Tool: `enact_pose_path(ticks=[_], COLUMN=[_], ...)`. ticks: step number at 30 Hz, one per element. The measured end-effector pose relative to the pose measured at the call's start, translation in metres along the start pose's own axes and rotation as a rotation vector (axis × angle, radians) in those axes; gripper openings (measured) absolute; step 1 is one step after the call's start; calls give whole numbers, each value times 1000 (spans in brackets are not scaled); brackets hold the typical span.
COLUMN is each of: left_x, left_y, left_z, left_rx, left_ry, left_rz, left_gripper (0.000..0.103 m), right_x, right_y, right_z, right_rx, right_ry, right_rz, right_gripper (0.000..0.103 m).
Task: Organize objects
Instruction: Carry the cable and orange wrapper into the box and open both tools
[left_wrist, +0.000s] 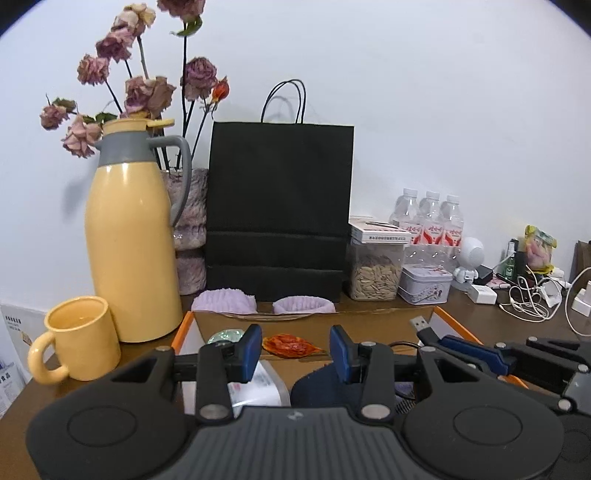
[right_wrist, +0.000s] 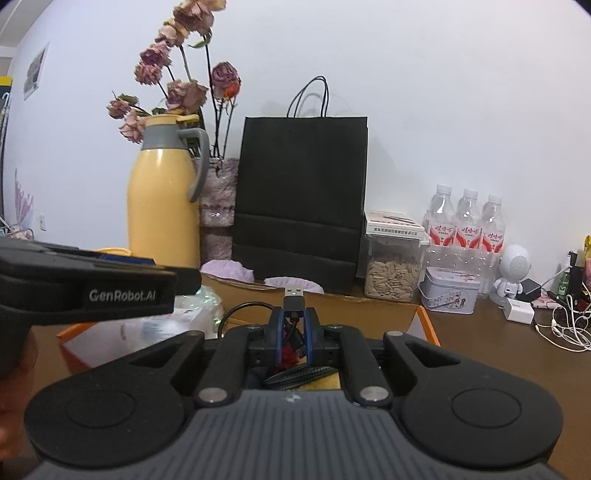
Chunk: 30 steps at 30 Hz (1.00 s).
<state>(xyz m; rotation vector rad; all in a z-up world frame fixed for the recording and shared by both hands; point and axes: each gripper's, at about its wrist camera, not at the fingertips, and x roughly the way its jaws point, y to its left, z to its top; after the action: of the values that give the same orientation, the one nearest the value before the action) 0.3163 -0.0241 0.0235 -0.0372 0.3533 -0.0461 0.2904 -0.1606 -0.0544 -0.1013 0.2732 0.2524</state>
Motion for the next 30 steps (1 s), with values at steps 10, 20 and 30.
enact_pose_path(ticks=[10,20,30], left_x=[31,42,37], left_y=[4,7,19], left_z=[3,-2,-2], left_rx=[12,21,-66], left_ry=[12,37,-3], left_rz=[-17,3,25], left_gripper=[39,76,103], right_x=[24,33,19], right_y=[-11,-13,-18], right_z=[-5,-8,-7], right_rx=[-30,-34,-5], right_ry=[11,56,0], right_rz=[-18,-5,-21], right_gripper=[11,24,103])
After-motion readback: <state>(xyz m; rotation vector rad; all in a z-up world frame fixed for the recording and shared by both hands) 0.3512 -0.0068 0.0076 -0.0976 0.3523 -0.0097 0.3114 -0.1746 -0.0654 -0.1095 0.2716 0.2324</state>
